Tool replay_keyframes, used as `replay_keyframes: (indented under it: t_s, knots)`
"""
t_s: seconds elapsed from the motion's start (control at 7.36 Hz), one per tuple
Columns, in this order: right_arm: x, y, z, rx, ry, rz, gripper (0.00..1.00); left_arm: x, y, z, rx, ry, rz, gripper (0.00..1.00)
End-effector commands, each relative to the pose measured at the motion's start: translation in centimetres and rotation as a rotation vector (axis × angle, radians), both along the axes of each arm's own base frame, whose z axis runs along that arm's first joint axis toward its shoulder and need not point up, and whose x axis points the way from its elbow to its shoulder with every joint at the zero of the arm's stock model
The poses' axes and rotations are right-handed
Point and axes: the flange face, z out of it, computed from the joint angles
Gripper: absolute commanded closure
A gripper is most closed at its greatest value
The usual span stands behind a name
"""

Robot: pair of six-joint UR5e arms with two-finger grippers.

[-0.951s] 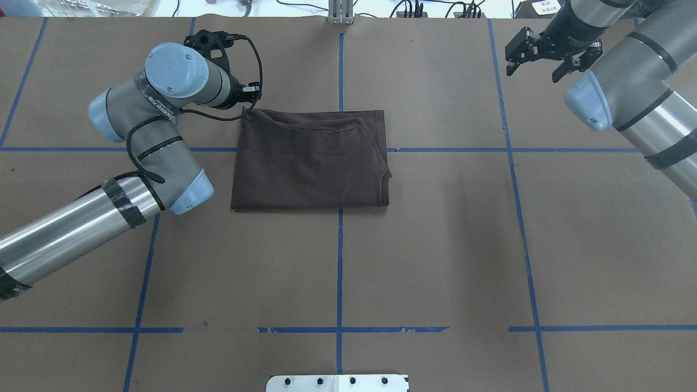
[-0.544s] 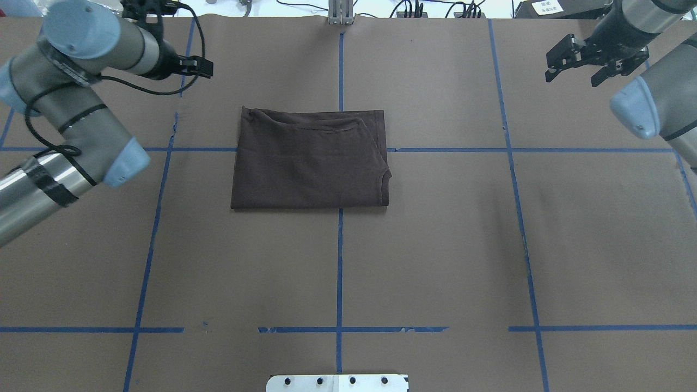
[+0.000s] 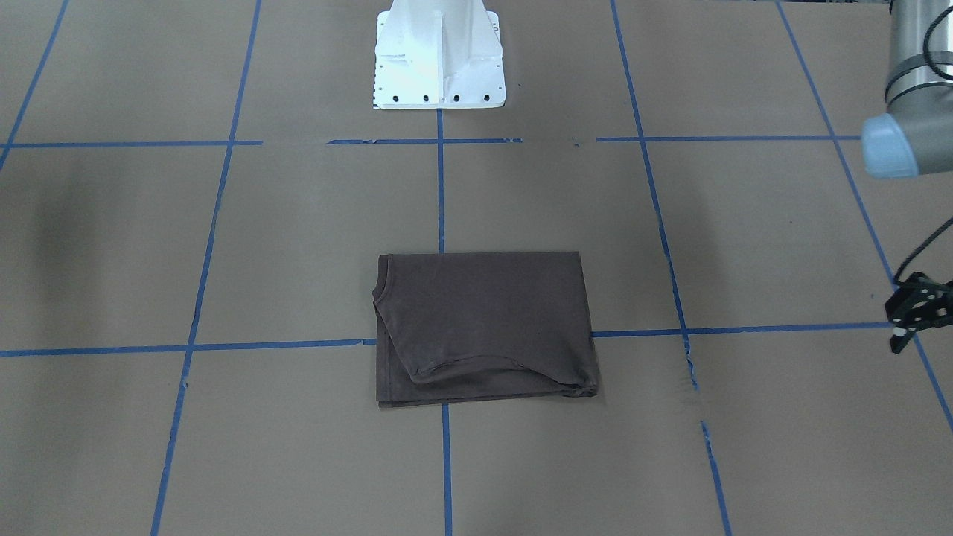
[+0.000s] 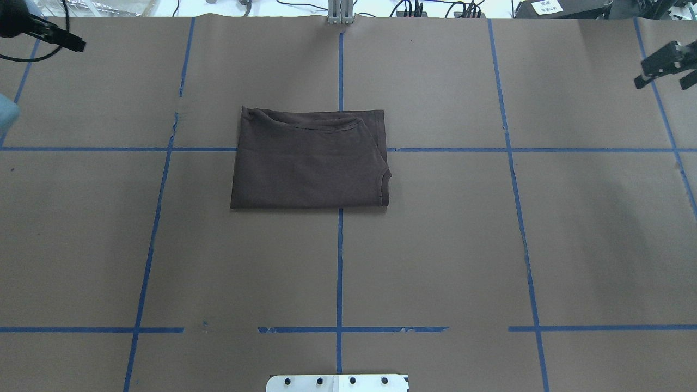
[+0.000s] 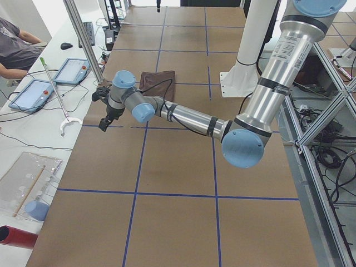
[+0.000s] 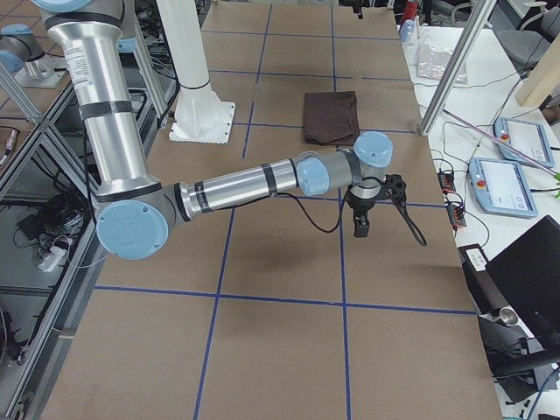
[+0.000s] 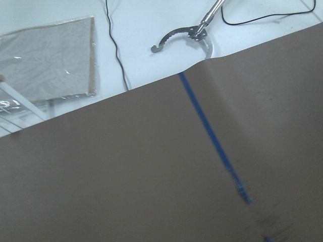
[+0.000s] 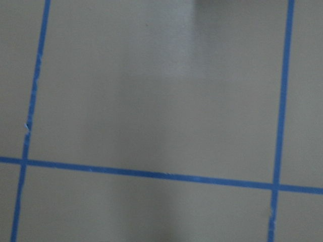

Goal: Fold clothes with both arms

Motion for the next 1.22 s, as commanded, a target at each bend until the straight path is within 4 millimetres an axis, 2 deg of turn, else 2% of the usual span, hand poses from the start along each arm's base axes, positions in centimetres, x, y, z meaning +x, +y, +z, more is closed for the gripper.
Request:
replay_keyframes:
  t_s: [0.0,0.14,0.27,0.41,0.54,0.68,0.82,1.09]
  knots:
    - [5.1,6.3,4.2,-0.022,0.029,-0.061,0.0,-7.4,3.2,4.1,0.031,0.025,0.141,0.0]
    - [5.6,7.4,5.3,-0.06,0.031,-0.043,0.0,-8.1,4.6,6.1,0.017,0.026,0.13,0.0]
    - [4.7,7.8,6.3,-0.058,0.078,-0.073,0.0,-8.0,5.7,10.1,-0.023,0.007,0.126,0.0]
    - [5.0,7.9,6.3,-0.06,0.105,-0.063,0.0,-8.4,7.7,13.3,-0.073,-0.018,0.111,0.0]
    - [4.9,8.4,7.2,-0.082,0.09,-0.066,0.0,-9.0,9.5,15.4,-0.106,-0.041,0.098,0.0]
    - [6.1,9.5,7.9,-0.105,0.033,-0.042,0.0,-9.6,9.7,15.8,-0.123,-0.044,0.091,0.0]
    - [5.6,10.6,8.4,-0.135,-0.069,-0.041,0.0,-10.2,9.9,16.0,-0.184,-0.039,0.086,0.0]
    - [6.4,11.1,9.1,-0.138,-0.074,-0.029,0.0,-10.8,11.4,12.4,-0.359,-0.054,0.109,0.0]
